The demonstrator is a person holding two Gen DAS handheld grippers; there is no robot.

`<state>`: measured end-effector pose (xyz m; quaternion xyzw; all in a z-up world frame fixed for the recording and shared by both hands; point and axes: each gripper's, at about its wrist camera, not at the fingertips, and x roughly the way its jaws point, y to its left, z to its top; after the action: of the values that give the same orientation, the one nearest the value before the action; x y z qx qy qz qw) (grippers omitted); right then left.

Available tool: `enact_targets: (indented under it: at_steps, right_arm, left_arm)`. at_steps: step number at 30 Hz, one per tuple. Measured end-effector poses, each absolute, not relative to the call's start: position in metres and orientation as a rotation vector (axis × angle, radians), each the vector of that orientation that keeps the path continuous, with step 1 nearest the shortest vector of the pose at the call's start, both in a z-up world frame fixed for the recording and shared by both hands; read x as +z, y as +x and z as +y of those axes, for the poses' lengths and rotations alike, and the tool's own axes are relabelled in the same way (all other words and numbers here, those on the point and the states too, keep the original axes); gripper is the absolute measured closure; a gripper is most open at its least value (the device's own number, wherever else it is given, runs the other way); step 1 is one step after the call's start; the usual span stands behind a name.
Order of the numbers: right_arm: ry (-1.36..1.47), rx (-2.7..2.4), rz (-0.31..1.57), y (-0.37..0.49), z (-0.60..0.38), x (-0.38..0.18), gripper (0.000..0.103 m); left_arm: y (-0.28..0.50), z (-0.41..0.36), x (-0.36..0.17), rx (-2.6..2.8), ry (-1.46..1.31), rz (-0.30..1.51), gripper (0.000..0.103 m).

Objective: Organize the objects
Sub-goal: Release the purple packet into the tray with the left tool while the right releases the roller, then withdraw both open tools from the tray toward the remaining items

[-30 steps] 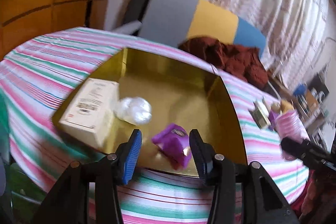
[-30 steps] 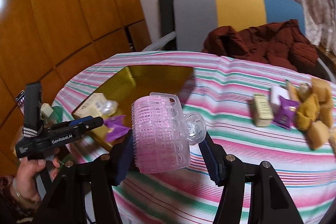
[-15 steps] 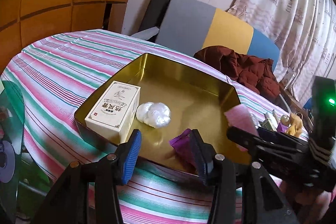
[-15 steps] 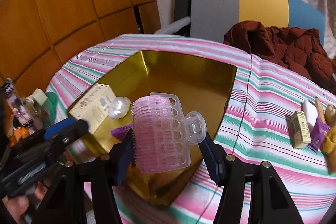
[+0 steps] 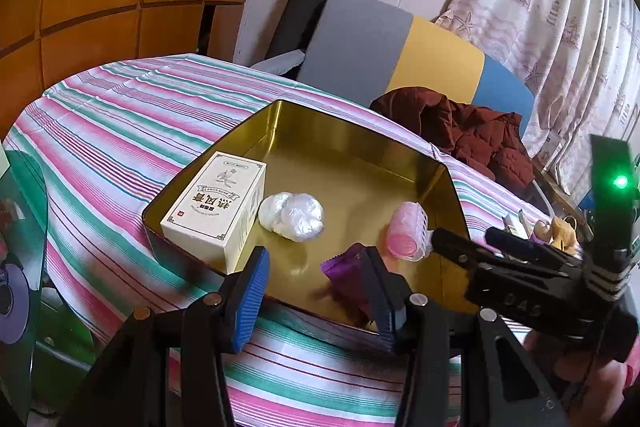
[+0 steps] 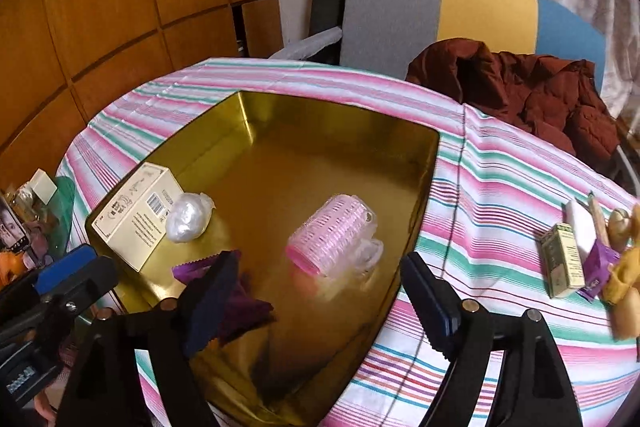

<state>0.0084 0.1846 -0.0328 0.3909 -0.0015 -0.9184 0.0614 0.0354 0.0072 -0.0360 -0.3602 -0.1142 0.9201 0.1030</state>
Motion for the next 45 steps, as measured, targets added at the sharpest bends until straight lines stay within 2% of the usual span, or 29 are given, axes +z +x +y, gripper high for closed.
enact_targets:
  at_steps: [12, 21, 36, 45]
  right_arm:
    - [1.152, -2.901, 0.041, 0.041, 0.200, -0.006, 0.019]
    - [1.166, -2.955, -0.007, 0.059, 0.235, 0.001, 0.019]
    - [1.228, -3.042, -0.062, 0.081, 0.303, -0.002, 0.019]
    - [1.329, -3.059, -0.020, 0.098, 0.355, -0.017, 0.018]
  left_arm:
    - [0.043, 0.023, -0.039, 2.689, -1.059, -0.282, 0.055]
    - [0.049, 0.038, -0.038, 2.664, -1.052, -0.227, 0.055]
    - [0.068, 0.090, -0.030, 2.522, -1.029, -0.110, 0.053]
    - [0.081, 0.136, -0.028, 2.393, -1.040, -0.022, 0.051]
